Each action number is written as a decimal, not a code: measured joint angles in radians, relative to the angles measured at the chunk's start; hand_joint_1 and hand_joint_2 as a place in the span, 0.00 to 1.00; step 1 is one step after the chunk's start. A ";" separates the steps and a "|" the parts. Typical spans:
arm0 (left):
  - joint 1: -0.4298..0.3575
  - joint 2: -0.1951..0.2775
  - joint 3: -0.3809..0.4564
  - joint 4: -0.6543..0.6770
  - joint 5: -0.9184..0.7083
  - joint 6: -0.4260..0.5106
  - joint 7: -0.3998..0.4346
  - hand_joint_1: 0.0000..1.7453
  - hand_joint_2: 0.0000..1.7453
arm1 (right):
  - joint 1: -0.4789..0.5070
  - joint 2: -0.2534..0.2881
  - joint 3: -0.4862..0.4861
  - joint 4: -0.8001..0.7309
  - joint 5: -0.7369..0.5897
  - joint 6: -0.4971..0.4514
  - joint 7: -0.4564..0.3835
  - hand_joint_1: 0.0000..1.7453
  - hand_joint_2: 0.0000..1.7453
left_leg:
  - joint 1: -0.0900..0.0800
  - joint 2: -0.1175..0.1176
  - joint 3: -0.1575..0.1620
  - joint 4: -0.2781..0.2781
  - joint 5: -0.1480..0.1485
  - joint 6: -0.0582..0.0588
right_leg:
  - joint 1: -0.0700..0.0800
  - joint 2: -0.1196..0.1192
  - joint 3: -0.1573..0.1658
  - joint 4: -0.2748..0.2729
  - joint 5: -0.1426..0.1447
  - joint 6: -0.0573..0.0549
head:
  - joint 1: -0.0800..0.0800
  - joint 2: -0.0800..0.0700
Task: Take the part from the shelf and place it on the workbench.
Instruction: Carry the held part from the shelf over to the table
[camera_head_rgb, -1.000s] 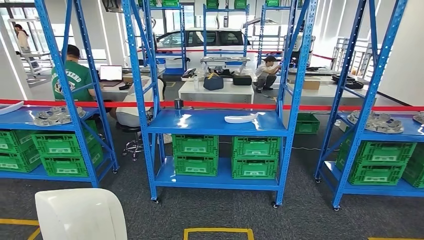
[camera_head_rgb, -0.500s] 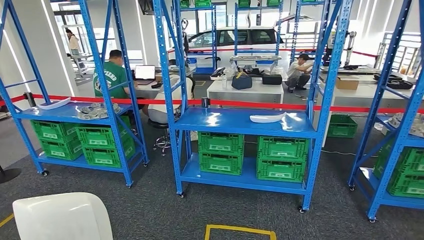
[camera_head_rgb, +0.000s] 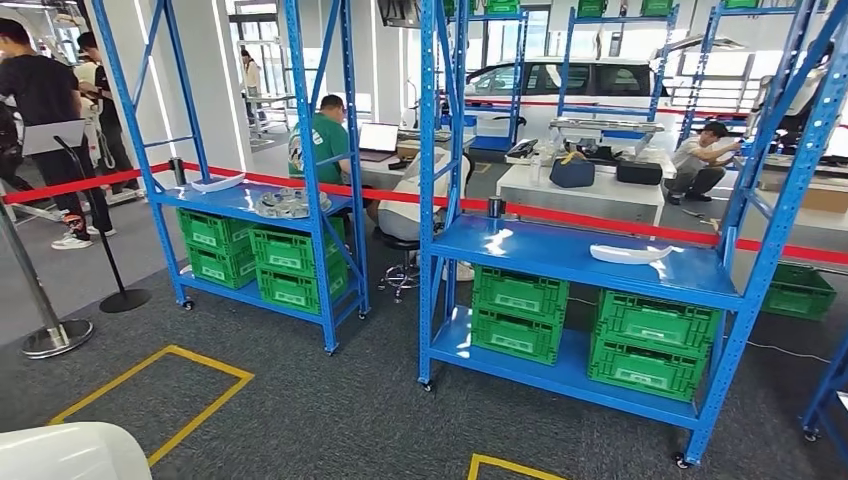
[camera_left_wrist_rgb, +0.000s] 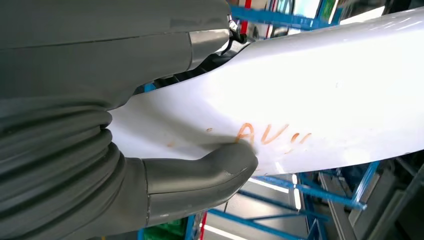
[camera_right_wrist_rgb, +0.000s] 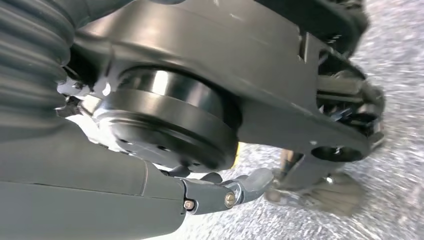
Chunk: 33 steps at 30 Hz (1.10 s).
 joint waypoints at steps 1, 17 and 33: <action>0.003 0.000 0.009 -0.002 0.003 -0.001 0.000 1.00 1.00 | 0.001 0.001 0.003 0.000 0.001 0.000 0.002 0.00 1.00 | -0.001 -0.014 -0.005 0.006 0.000 -0.004 | -0.002 0.026 0.028 -0.062 0.021 -0.002 | 0.000 0.000; 0.139 -0.008 0.218 -0.069 0.055 -0.039 0.052 1.00 1.00 | 0.006 0.007 0.066 0.001 0.060 0.029 -0.025 0.00 1.00 | 0.006 0.147 -0.013 0.034 -0.012 -0.055 | 0.006 -0.130 0.079 -0.143 0.029 -0.026 | -0.004 0.000; 0.024 -0.018 0.153 0.000 -0.059 -0.026 0.007 1.00 1.00 | -0.006 -0.010 0.047 0.001 -0.048 0.018 -0.041 0.00 1.00 | 0.005 -0.030 -0.017 0.011 0.012 -0.016 | 0.000 0.035 0.047 -0.112 0.038 0.002 | -0.001 0.000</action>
